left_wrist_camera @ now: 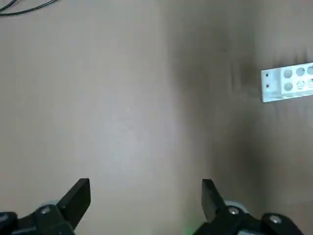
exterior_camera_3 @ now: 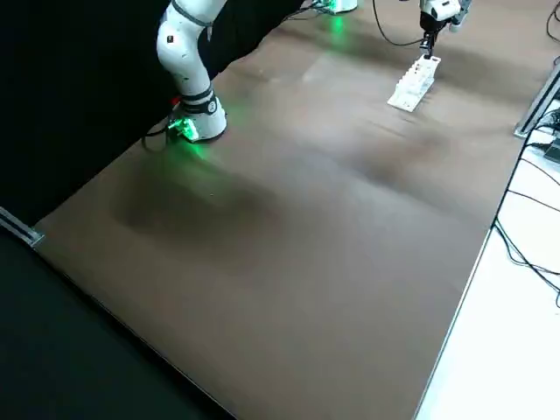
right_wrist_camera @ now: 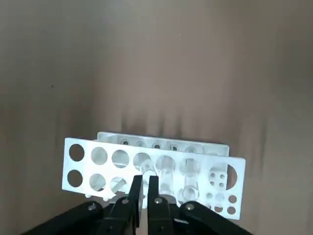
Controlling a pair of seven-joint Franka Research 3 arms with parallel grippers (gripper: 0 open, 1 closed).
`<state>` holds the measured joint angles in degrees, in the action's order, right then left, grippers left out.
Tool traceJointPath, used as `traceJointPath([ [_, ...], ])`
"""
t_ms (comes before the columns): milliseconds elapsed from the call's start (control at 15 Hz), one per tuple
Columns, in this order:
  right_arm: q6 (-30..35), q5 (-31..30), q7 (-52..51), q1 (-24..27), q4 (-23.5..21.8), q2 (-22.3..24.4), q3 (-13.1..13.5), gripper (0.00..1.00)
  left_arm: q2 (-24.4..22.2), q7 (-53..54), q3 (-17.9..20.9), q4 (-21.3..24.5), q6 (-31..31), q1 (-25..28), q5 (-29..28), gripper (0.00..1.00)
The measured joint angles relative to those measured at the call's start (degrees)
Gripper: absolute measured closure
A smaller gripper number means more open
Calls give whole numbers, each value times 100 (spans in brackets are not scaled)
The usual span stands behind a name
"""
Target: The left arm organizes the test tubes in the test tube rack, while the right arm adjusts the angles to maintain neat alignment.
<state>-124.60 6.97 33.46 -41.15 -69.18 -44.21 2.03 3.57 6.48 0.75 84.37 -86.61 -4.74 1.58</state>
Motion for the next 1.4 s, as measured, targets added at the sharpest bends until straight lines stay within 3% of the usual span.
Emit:
traceJointPath([
  [667, 759, 11, 0, 82, 34, 50, -44, 89, 0, 0, 0, 0, 0, 1, 0, 0],
  [1400, 1113, 25, 0, 53, 45, 51, -243, 89, 0, 0, 0, 0, 0, 2, 0, 0],
])
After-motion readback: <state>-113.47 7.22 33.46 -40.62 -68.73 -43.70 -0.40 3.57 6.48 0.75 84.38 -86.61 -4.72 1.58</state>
